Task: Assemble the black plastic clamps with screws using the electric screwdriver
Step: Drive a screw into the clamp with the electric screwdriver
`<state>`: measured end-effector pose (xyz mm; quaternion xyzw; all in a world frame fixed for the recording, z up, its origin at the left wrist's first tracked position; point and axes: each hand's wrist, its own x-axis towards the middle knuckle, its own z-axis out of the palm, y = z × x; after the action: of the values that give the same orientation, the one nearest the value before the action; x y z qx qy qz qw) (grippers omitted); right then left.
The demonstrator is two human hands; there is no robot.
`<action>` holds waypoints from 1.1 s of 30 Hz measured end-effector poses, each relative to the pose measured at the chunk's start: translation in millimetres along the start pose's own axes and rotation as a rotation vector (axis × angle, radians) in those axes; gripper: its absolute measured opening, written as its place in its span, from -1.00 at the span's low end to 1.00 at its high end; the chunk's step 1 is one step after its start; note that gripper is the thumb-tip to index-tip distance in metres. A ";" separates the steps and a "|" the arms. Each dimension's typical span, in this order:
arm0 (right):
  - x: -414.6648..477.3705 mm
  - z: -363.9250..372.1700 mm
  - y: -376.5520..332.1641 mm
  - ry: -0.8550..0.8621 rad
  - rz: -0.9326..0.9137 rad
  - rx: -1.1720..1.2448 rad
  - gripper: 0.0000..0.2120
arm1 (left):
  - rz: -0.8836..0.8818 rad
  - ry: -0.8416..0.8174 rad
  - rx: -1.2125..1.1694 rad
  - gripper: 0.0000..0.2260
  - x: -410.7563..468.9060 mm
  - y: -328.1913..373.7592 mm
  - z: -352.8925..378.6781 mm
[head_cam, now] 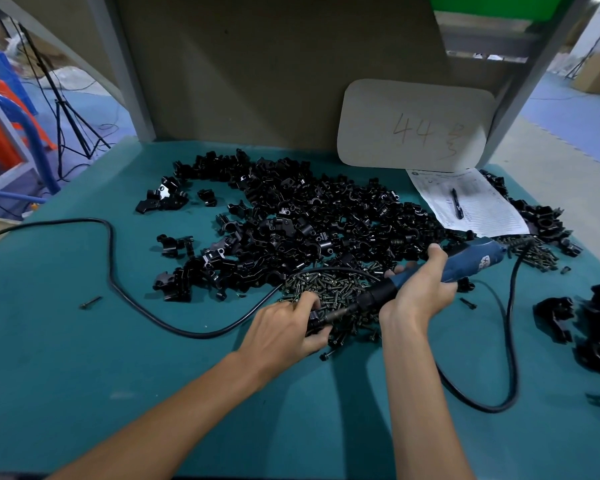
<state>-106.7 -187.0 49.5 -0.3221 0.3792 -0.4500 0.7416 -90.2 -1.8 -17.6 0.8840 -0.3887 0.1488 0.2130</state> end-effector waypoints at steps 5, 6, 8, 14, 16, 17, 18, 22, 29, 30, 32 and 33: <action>0.7 1.8 -0.2 -0.023 -0.005 -0.008 -0.77 | 0.004 -0.002 -0.005 -0.70 0.1 0.9 -1.2; 0.5 2.3 -0.1 -0.030 -0.008 -0.011 -0.74 | 0.006 -0.010 -0.009 -0.70 0.1 1.1 -1.2; -0.8 3.3 0.5 -0.046 -0.018 -0.006 -0.59 | 0.006 -0.027 -0.022 -0.69 -0.2 1.1 -1.1; -1.8 6.2 1.0 -0.110 -0.071 0.024 -0.34 | 0.001 -0.011 -0.025 -0.72 0.0 1.4 -1.4; -1.5 6.6 0.9 -0.129 -0.077 0.018 -0.33 | 0.003 0.000 -0.021 -0.72 -0.2 1.4 -1.2; -1.4 6.3 1.4 -0.139 -0.072 0.016 -0.34 | 0.004 0.003 -0.018 -0.72 -0.1 1.4 -0.9; -1.2 6.0 2.4 -0.144 -0.063 0.017 -0.35 | 0.004 0.000 -0.016 -0.72 -0.2 1.4 -0.8; -0.3 5.4 4.4 -0.140 -0.034 0.038 -0.40 | -0.004 -0.004 -0.014 -0.71 0.3 1.1 -0.4; -3.9 4.0 1.9 -0.080 -0.041 0.055 -0.58 | 0.004 -0.004 -0.006 -0.71 -0.4 0.4 -0.7; -4.3 3.4 0.9 -0.072 -0.035 0.060 -0.64 | 0.008 -0.007 -0.010 -0.71 -0.7 0.3 -0.7; -3.3 2.2 -0.4 -0.054 -0.017 0.062 -0.74 | 0.012 -0.017 -0.016 -0.70 -0.7 -0.1 -0.7; -2.7 1.8 -0.7 -0.049 -0.010 0.061 -0.77 | 0.011 -0.020 -0.020 -0.69 -0.7 -0.3 -0.7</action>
<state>-106.3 -184.6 51.8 -0.3123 0.3455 -0.4567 0.7579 -90.5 -0.8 -17.4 0.8811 -0.3973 0.1371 0.2171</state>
